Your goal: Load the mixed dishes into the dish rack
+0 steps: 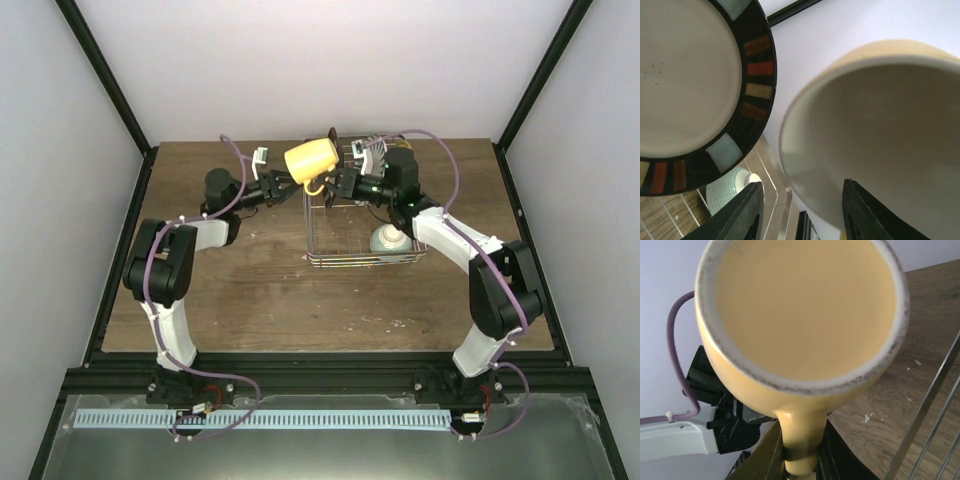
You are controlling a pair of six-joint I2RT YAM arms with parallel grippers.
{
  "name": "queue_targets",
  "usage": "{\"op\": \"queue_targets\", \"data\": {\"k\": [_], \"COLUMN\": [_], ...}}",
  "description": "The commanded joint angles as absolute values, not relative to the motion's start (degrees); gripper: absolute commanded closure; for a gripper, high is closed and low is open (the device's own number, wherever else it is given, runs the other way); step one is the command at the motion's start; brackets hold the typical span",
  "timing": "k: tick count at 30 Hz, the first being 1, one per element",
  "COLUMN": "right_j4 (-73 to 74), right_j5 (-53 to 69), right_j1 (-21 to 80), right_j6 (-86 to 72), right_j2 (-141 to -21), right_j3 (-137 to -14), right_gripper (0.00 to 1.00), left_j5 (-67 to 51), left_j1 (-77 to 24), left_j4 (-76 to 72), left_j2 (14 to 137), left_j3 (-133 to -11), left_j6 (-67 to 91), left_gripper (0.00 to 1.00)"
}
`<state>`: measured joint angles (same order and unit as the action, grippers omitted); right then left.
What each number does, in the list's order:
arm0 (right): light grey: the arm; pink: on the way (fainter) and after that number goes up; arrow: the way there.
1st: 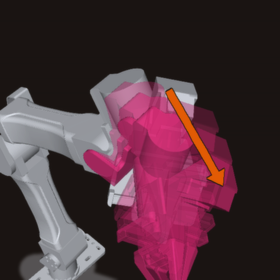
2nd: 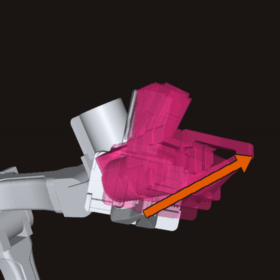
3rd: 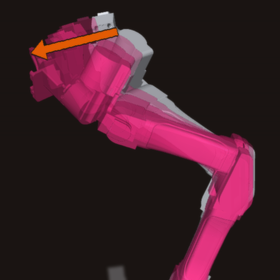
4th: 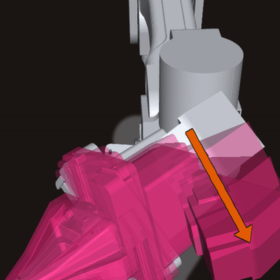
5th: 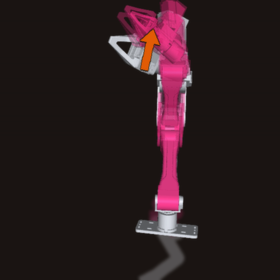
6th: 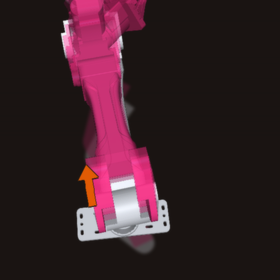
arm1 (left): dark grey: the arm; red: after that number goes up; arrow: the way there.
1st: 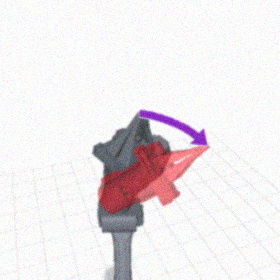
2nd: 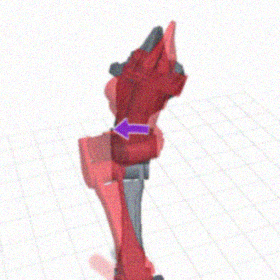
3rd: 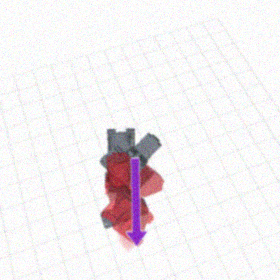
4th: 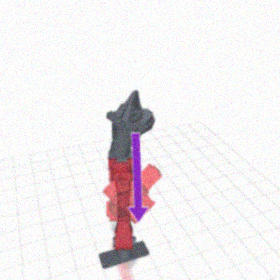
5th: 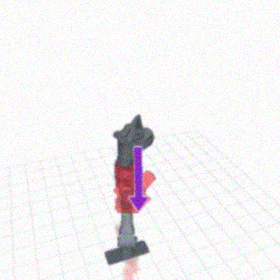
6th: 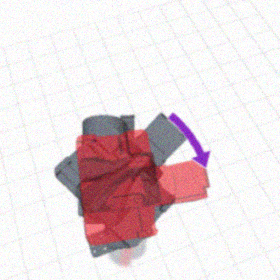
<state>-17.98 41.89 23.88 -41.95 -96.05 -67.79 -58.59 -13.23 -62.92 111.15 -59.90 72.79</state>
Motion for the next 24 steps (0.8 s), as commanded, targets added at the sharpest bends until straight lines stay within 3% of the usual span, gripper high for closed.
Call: {"op": "queue_targets", "data": {"k": [1,7,10,16,24], "right_j4": [-21.62,-16.11,-4.94,17.40,32.44], "right_j5": [37.72,34.47,33.51,31.92,28.44], "right_j1": [22.71,22.02,22.12,22.06,22.21], "right_j6": [-40.09,-36.12,-28.73,-16.05,-7.73], "right_j2": [-92.63,-90.67,-89.24,-82.79,-75.68], "right_j3": [-71.37,-72.30,-76.65,-77.71,-72.25], "right_gripper": [0.99,0.99,0.99,0.99,0.99], "left_j5": [-62.38,-62.82,-62.98,-62.29,-62.05], "left_j1": [-11.69,-7.20,-3.59,1.80,2.20], "left_j4": [-56.16,-51.02,-47.72,-27.23,-28.02], "left_j2": [107.06,102.74,99.35,93.41,93.79], "left_j3": [-58.97,-56.24,-54.62,-57.15,-57.39], "left_j6": [66.09,62.36,60.33,45.45,46.20], "left_gripper": [0.55,0.53,0.53,0.52,0.53]}}
